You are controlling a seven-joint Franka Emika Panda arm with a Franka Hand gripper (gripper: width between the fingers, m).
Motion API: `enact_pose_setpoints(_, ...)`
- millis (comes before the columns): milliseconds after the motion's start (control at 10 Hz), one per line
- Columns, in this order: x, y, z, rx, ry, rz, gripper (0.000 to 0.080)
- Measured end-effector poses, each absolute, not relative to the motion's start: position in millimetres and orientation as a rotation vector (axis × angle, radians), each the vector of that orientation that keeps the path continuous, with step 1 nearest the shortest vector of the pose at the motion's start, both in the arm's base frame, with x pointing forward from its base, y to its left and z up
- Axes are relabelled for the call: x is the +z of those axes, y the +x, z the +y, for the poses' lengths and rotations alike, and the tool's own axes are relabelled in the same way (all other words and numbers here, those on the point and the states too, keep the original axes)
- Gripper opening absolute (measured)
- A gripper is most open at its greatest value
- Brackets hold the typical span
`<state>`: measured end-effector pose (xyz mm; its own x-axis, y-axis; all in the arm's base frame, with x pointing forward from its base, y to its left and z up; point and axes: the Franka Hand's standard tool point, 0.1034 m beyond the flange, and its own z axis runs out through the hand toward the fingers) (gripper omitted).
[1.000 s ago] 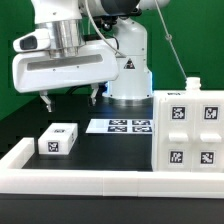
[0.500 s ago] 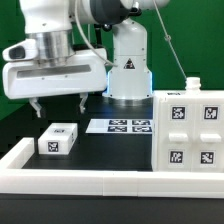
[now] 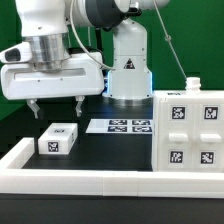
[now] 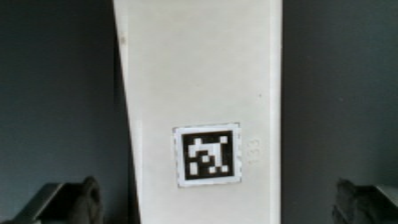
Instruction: Assemble cabinet
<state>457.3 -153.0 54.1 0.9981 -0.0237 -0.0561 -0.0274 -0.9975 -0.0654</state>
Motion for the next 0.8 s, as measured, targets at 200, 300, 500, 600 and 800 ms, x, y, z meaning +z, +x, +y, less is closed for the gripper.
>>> enact_pose_setpoints(200, 37.7, 456.0, -157.1, 0.106, -3.081, 0.028, 0.0648)
enact_pose_setpoints(300, 36.1, 460.2, -156.3, 0.104, -3.083, 0.023, 0.0648)
enact_pose_setpoints(500, 30.6, 462.8, -150.9, 0.087, -3.095, 0.000, 0.0648)
enact_pose_setpoints(600, 26.0, 461.6, -151.4, 0.089, -3.099, -0.001, 0.0648)
enact_pose_setpoints(800, 19.1, 460.2, -151.4, 0.090, -3.105, -0.003, 0.0648)
